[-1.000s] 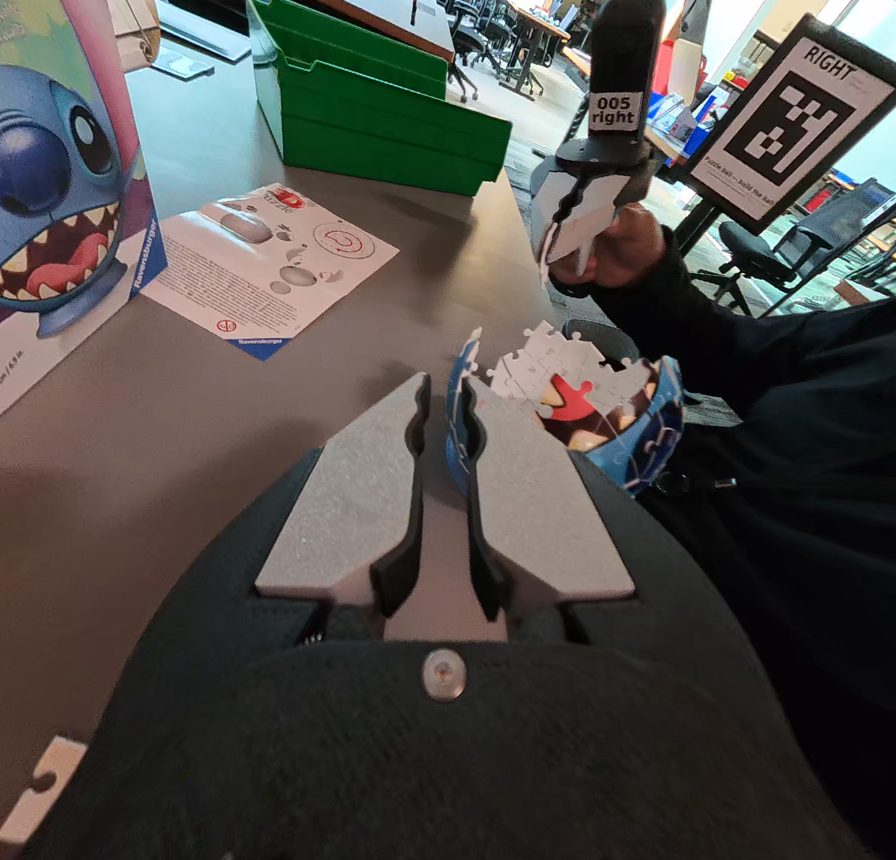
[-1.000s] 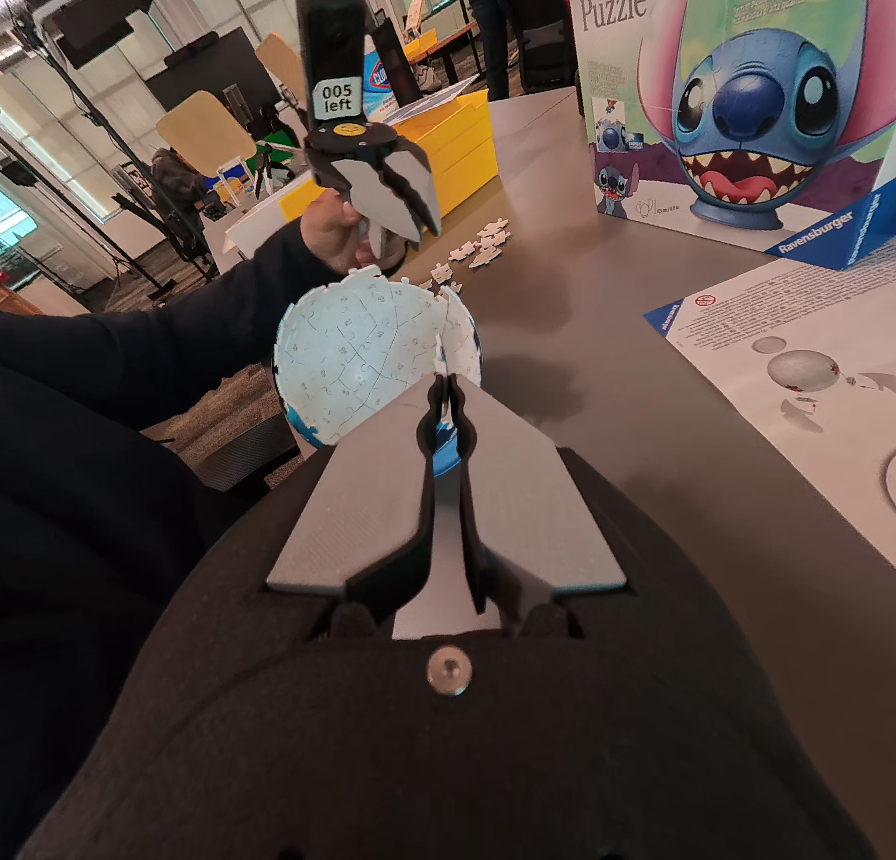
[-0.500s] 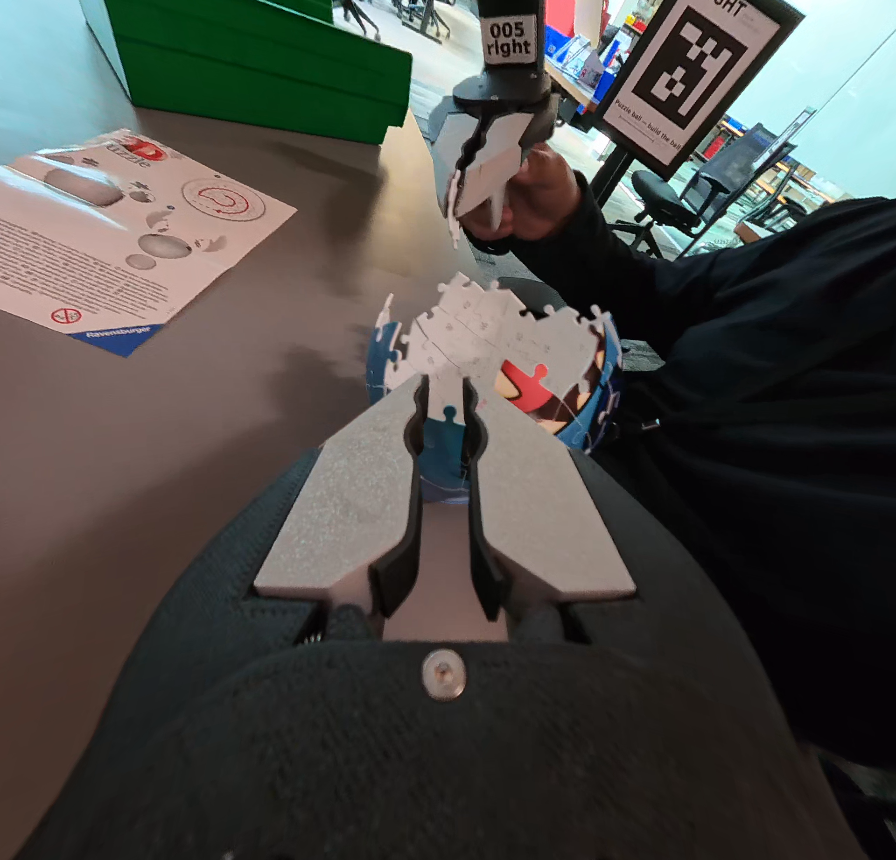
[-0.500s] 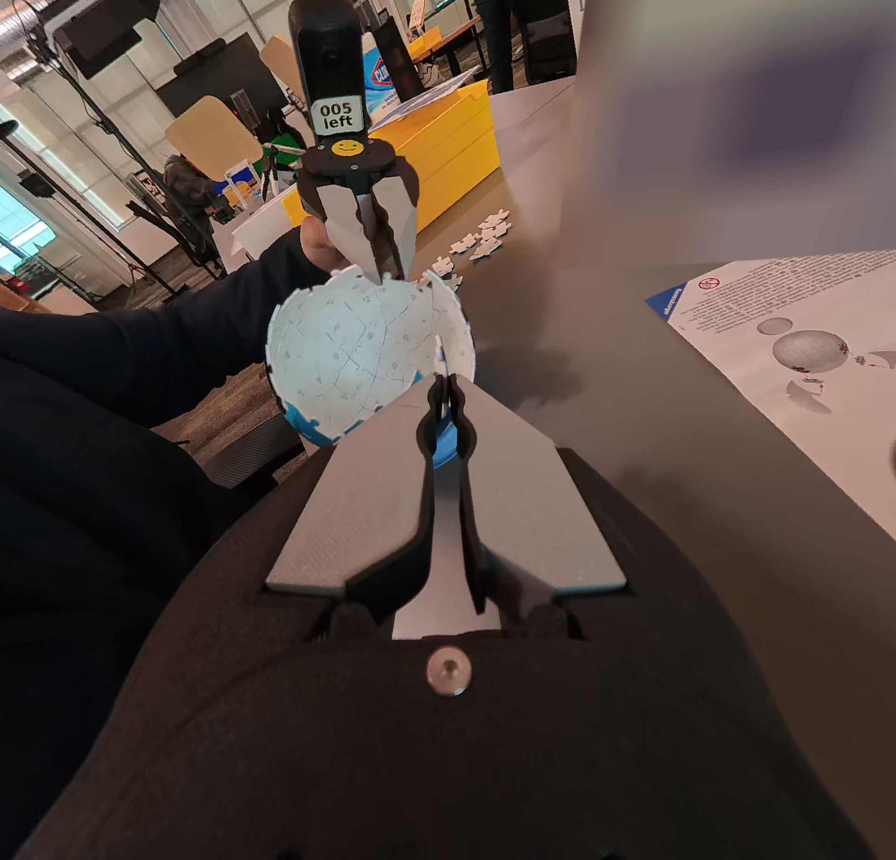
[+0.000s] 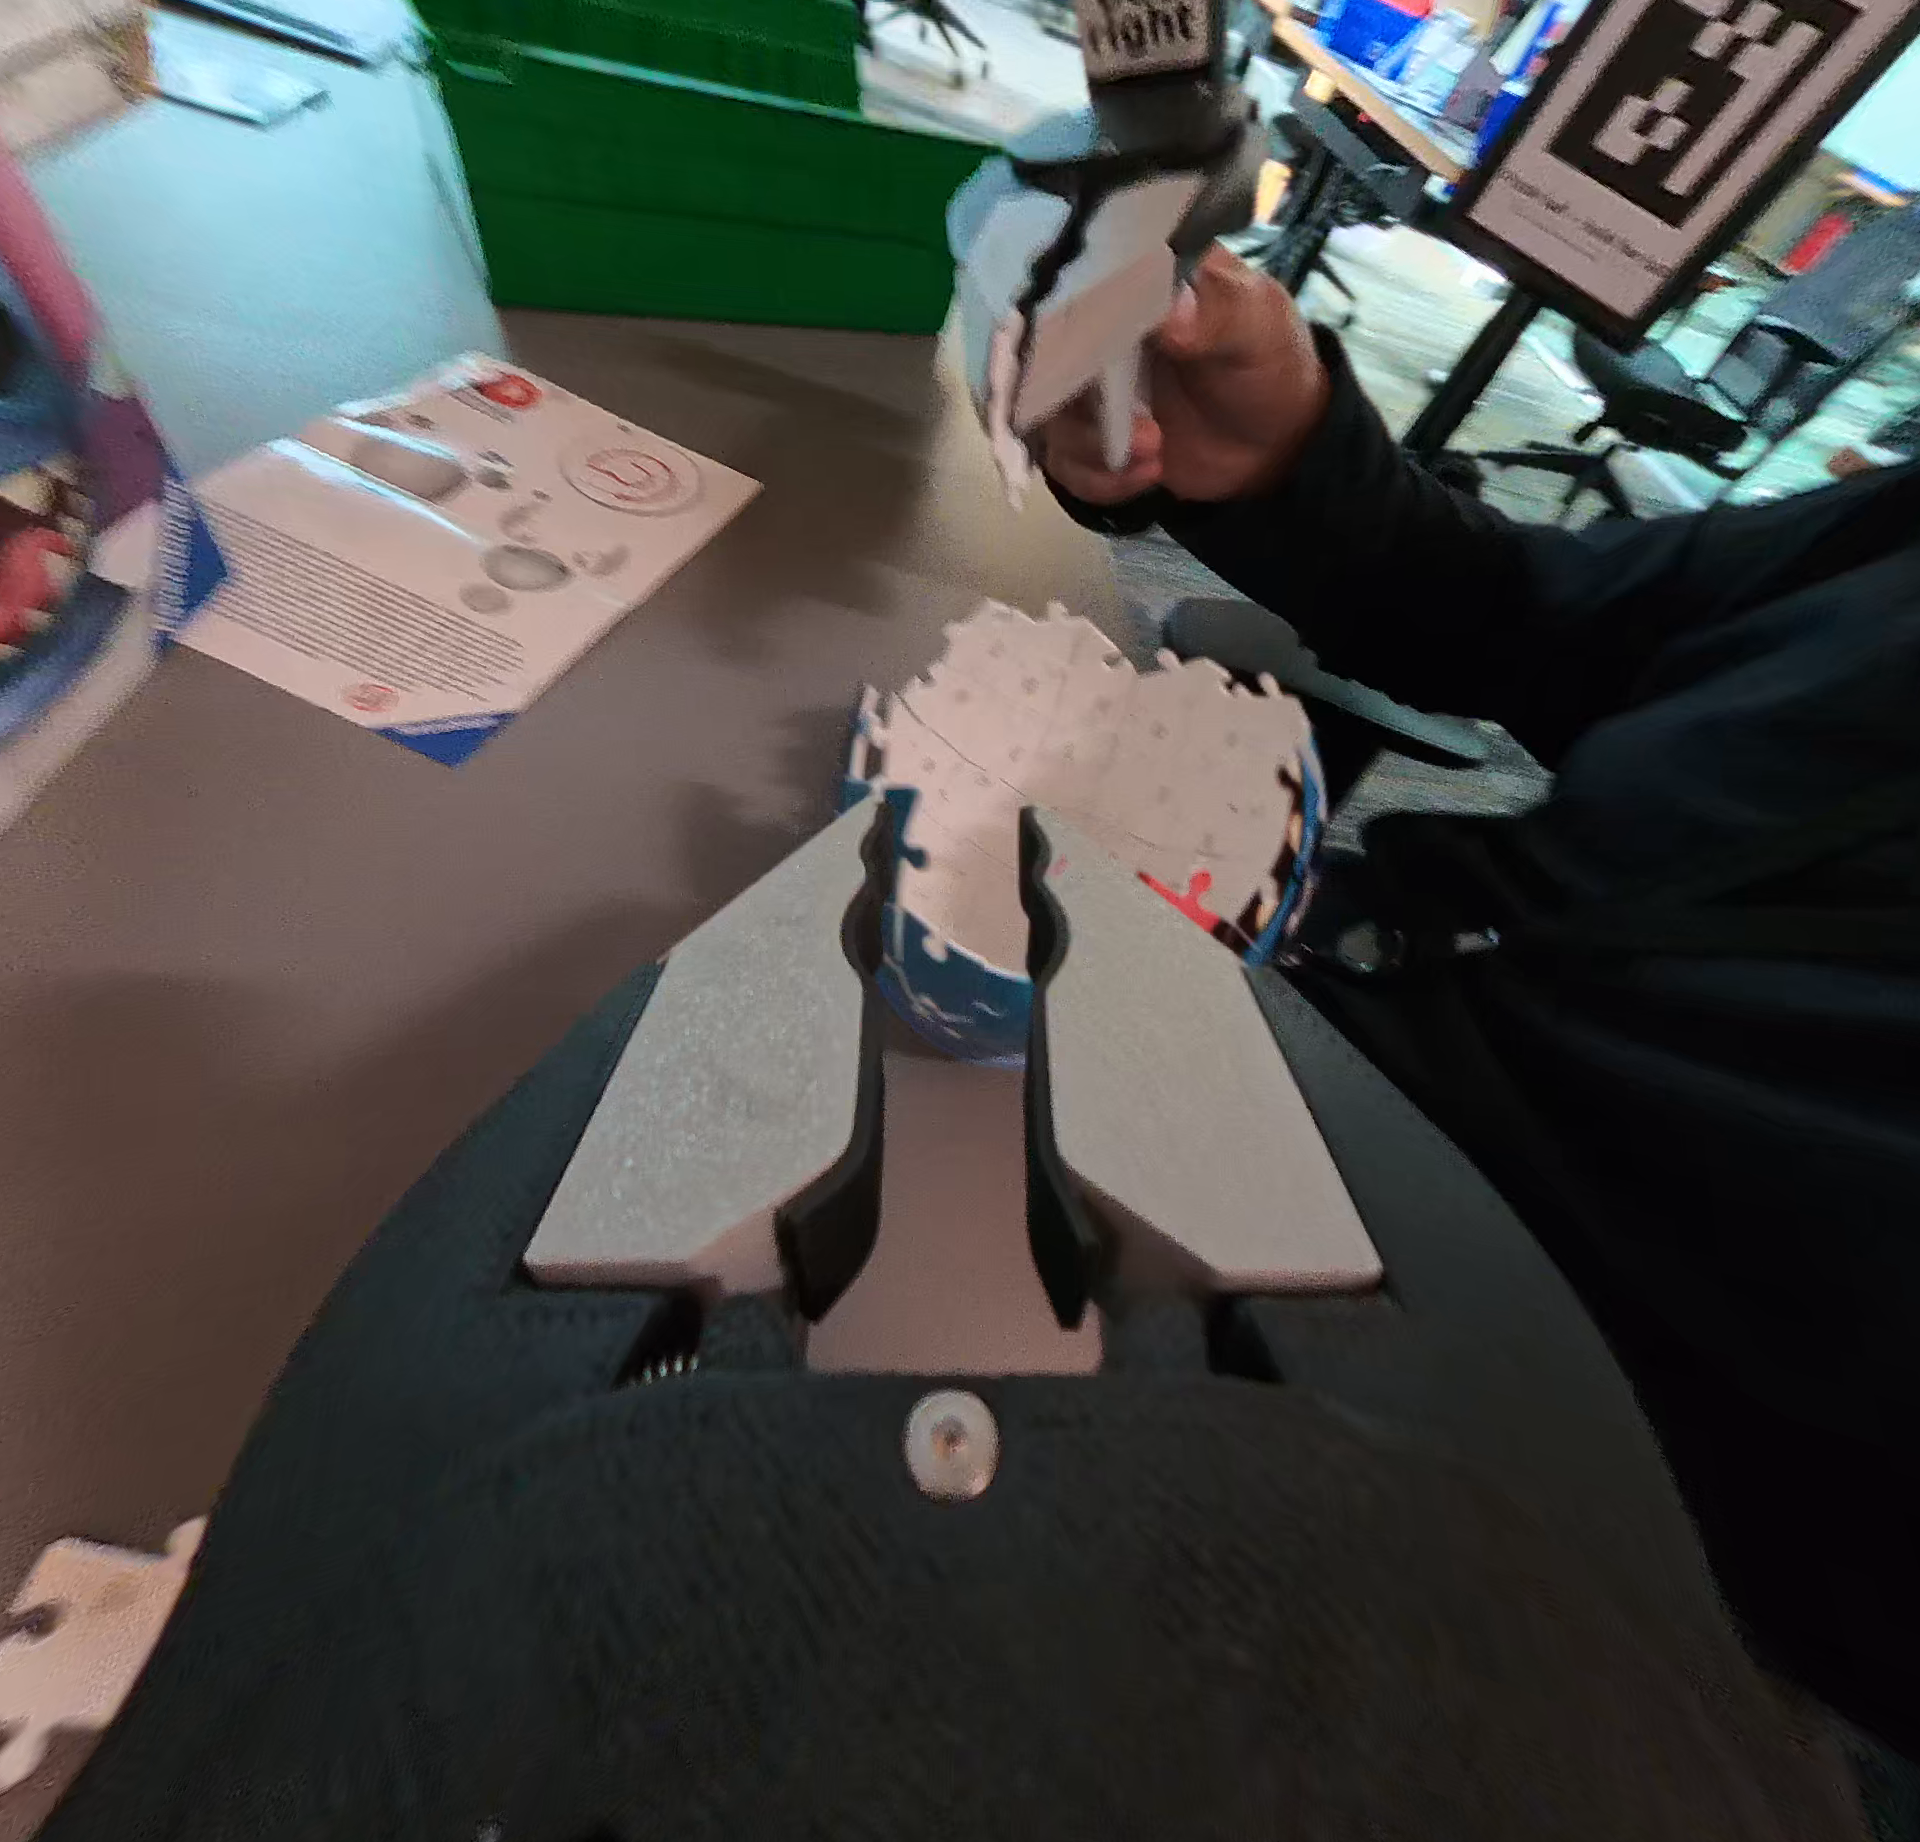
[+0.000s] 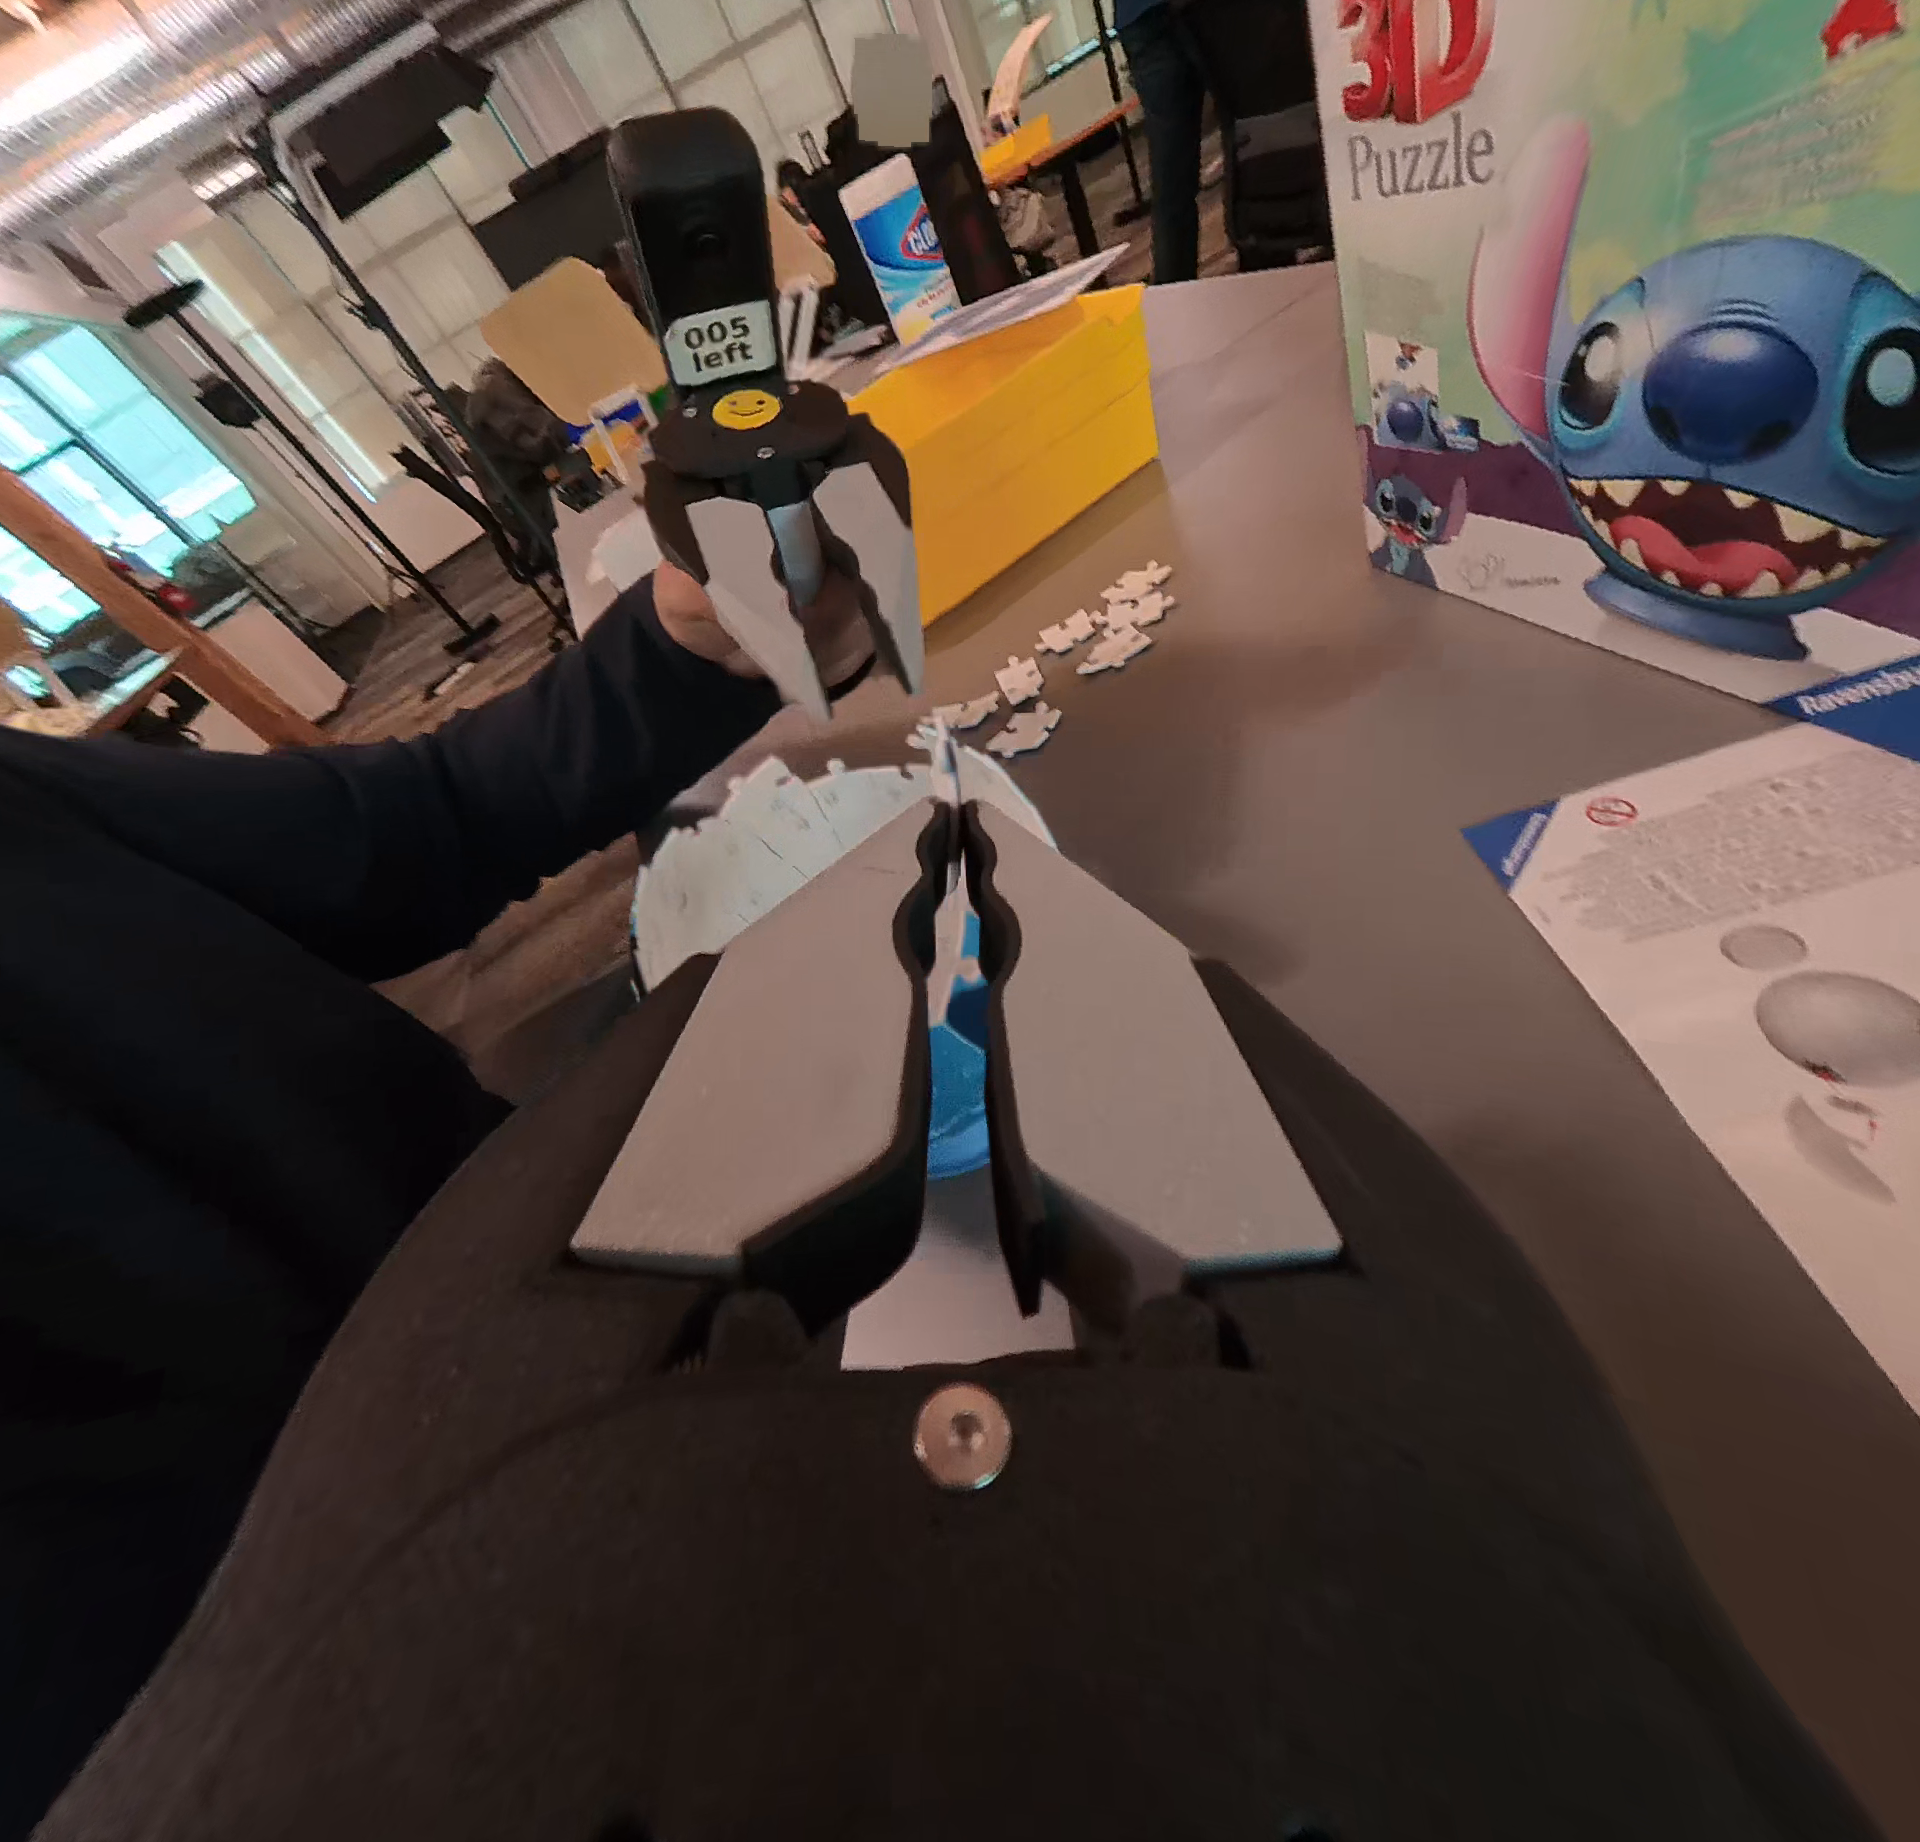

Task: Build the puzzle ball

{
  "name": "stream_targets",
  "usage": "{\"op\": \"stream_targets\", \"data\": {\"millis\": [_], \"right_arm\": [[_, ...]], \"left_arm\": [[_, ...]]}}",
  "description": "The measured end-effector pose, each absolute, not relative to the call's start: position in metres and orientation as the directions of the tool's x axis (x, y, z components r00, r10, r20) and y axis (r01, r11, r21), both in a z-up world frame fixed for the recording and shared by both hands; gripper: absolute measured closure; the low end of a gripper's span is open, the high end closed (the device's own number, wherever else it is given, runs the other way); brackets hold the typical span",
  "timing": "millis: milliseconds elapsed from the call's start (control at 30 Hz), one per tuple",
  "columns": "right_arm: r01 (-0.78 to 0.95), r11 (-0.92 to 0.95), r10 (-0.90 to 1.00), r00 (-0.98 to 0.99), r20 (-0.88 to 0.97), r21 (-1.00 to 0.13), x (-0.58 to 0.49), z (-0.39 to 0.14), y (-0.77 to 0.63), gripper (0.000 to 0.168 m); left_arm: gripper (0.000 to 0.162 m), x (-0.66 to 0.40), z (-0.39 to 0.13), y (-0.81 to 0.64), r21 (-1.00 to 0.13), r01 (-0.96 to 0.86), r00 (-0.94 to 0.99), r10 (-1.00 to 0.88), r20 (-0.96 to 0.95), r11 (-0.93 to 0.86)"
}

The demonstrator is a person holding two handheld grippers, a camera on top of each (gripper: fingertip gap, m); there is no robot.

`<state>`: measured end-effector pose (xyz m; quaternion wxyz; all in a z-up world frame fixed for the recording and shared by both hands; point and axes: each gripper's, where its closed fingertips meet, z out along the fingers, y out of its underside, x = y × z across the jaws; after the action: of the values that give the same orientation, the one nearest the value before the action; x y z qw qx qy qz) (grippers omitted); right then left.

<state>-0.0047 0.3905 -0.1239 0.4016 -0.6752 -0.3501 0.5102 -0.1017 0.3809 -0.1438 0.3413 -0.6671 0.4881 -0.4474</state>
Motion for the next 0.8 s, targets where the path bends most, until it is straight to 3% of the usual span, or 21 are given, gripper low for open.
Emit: {"op": "stream_targets", "data": {"millis": [200,400,567,800], "right_arm": [[0.076,-0.417,0.897,0.195,-0.396,-0.906,-0.026,-0.121,0.387,0.168],[0.079,-0.396,0.907,0.187,-0.376,-0.915,-0.039,-0.118,0.386,0.168],[0.094,-0.394,0.910,0.184,-0.373,-0.915,-0.044,-0.122,0.385,0.168],[0.158,-0.347,0.924,0.224,-0.309,-0.924,-0.040,-0.122,0.391,0.161]], "left_arm": [[0.140,-0.077,-0.102,0.397,-0.901,-0.334,0.158,-0.959,0.237,-0.277],[0.137,-0.041,-0.114,0.384,-0.853,-0.431,0.038,-0.950,0.309,-0.295],[0.162,-0.035,-0.125,0.381,-0.849,-0.469,0.012,-0.963,0.269,-0.243],[0.162,-0.037,-0.137,0.385,-0.817,-0.531,0.029,-0.968,0.249,-0.226]]}}
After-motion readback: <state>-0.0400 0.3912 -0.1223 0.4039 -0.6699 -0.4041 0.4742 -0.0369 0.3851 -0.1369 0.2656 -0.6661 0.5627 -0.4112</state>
